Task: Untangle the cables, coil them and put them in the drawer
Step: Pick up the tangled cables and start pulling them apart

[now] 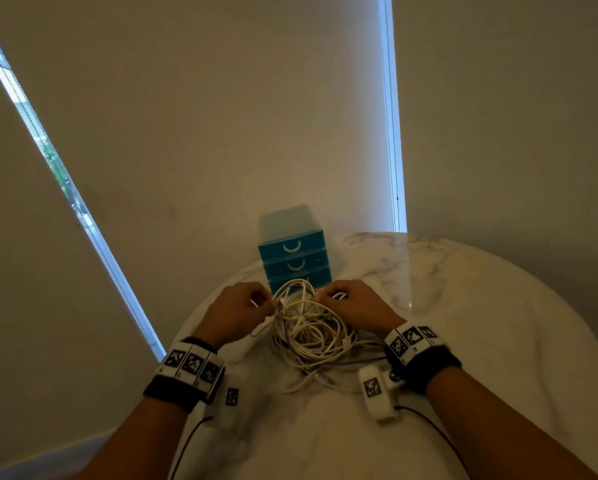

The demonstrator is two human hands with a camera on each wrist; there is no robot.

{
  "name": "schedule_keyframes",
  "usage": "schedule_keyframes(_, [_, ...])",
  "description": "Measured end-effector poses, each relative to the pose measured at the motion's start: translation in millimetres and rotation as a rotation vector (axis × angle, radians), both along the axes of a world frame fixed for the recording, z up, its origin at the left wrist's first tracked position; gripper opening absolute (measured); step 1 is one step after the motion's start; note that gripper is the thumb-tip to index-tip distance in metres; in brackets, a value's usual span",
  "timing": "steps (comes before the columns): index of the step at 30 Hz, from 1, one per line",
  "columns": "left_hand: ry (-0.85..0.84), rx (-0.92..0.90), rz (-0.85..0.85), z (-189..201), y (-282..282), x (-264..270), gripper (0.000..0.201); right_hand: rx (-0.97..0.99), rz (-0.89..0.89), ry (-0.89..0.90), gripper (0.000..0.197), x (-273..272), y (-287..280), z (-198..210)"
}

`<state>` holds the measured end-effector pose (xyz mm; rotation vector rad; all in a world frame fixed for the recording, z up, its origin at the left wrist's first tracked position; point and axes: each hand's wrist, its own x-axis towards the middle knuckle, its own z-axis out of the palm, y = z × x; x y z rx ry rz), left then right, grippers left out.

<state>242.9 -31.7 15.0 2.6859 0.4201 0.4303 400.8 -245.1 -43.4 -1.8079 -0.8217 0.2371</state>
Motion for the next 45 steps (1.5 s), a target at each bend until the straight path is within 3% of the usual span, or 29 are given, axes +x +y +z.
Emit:
schedule_keyframes(2, [-0.057, -0.045, 0.002, 3, -3, 1, 0.013, 0.036, 0.001, 0.009, 0.049, 1, 0, -1])
schedule_keyframes(6, [-0.304, -0.218, -0.002, 13, -5, 4, 0.016, 0.153, 0.033, 0.087, 0.017, -4, 0, 2])
schedule_keyframes(11, [-0.601, -0.65, -0.042, 45, -16, 11, 0.024, 0.291, -0.009, 0.234, 0.033, -23, -6, 15])
schedule_keyframes(16, [-0.757, -0.798, -0.164, 81, -34, 15, 0.026, 0.394, -0.011, 0.223, 0.024, -43, -14, 16])
schedule_keyframes(23, [-0.78, -0.747, -0.252, 127, -54, 26, 0.024, 0.44, -0.008, -0.002, 0.038, -64, -17, 33])
schedule_keyframes(29, [-0.872, -0.965, -0.324, 160, -61, 32, 0.03, 0.41, -0.06, -0.095, 0.026, -73, -4, 42])
schedule_keyframes(33, [-0.735, -0.988, -0.435, 138, -67, 32, 0.034, 0.511, -0.102, -0.072, 0.025, -60, 0, 52])
schedule_keyframes(39, [-0.556, -0.912, -0.541, 84, -76, 40, 0.028, 0.475, -0.118, 0.072, 0.021, -46, 5, 37])
schedule_keyframes(45, [-0.532, -0.817, -0.581, 80, -83, 44, 0.023, 0.568, -0.212, 0.237, 0.029, -32, -4, 29])
